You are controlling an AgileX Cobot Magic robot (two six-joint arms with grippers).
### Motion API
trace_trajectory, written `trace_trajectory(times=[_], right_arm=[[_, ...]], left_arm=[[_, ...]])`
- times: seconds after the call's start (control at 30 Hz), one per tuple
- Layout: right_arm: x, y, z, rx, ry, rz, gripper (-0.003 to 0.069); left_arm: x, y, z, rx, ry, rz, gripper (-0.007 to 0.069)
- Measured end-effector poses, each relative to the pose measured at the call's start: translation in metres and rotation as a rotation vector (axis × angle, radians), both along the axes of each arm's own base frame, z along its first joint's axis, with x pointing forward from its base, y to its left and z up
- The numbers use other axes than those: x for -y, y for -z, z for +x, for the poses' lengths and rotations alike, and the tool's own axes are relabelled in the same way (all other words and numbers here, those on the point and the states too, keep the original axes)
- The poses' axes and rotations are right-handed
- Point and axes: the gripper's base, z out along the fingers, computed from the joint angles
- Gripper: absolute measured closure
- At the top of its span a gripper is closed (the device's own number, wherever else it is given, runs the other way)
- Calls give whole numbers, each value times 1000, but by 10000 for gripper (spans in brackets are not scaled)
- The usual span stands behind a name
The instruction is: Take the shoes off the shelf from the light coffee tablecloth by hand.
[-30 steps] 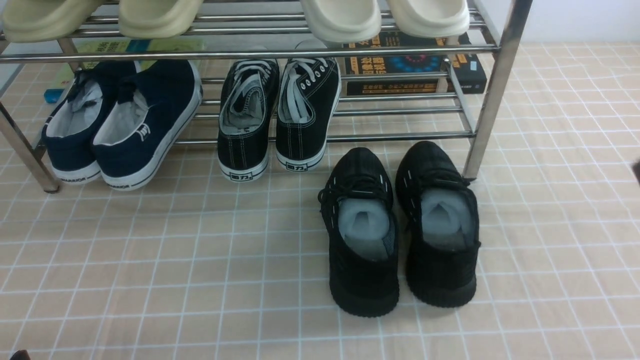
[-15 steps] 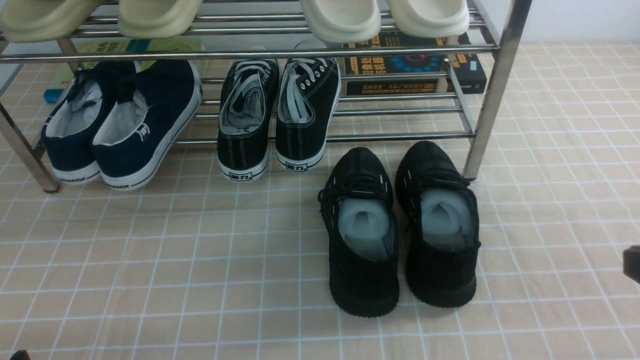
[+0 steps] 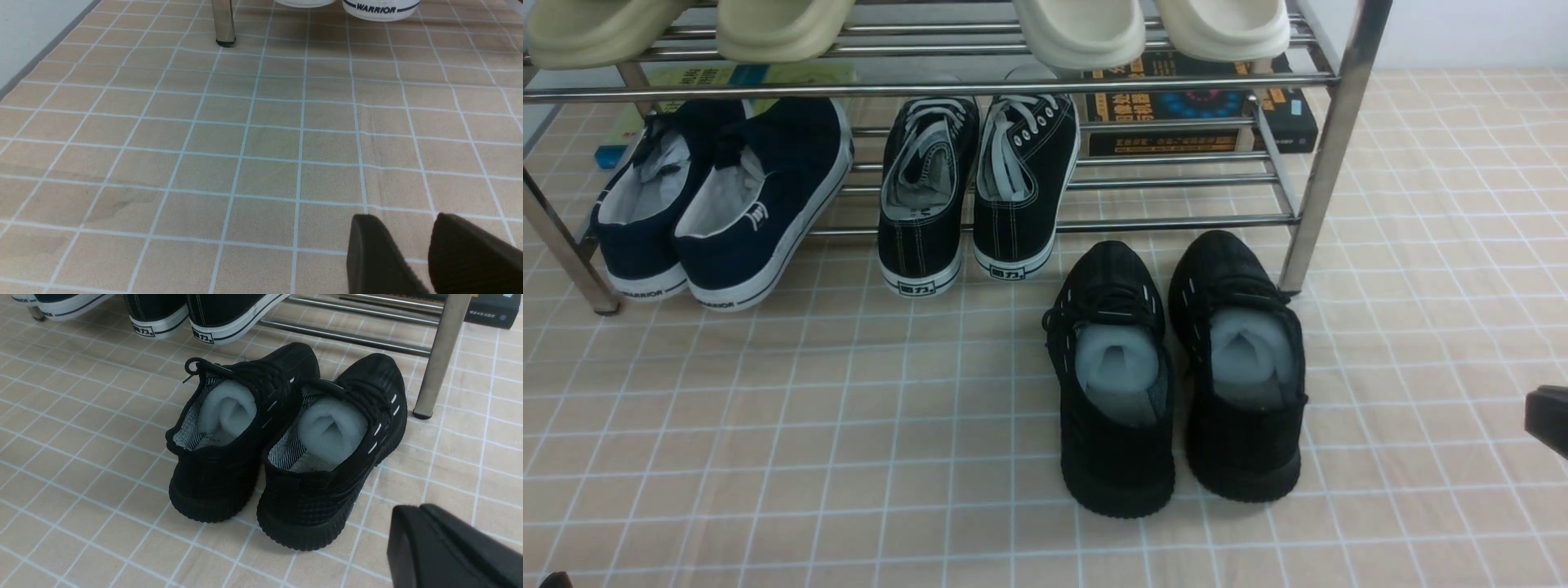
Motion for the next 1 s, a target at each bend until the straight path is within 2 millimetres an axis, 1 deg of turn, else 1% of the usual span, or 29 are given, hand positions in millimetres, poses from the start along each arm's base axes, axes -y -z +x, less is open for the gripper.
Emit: trace_trajectory(times=[0.33,0.43,0.63,0.67,0.73,0.9,0.97,1.0], right_arm=[[0,1,0,-2,0,-1,665],[0,7,0,-20,0,-6,665],[3,20,-14,-68,5,105,659],[3,19,-14,-66,5,111,659],[12,25,-23,-17,37,132,657],[30,47,-35,119,141,41,653],[40,68,-40,177,230,-11,650],[40,70,-41,177,237,-12,650]], left_arm=[[0,0,0,0,0,0,385],[0,0,0,0,0,0,385],[0,0,0,0,0,0,385],[0,0,0,0,0,0,385],[0,0,0,0,0,0,385],[0,0,0,0,0,0,385],[0,0,0,0,0,0,385],[0,0,0,0,0,0,385]])
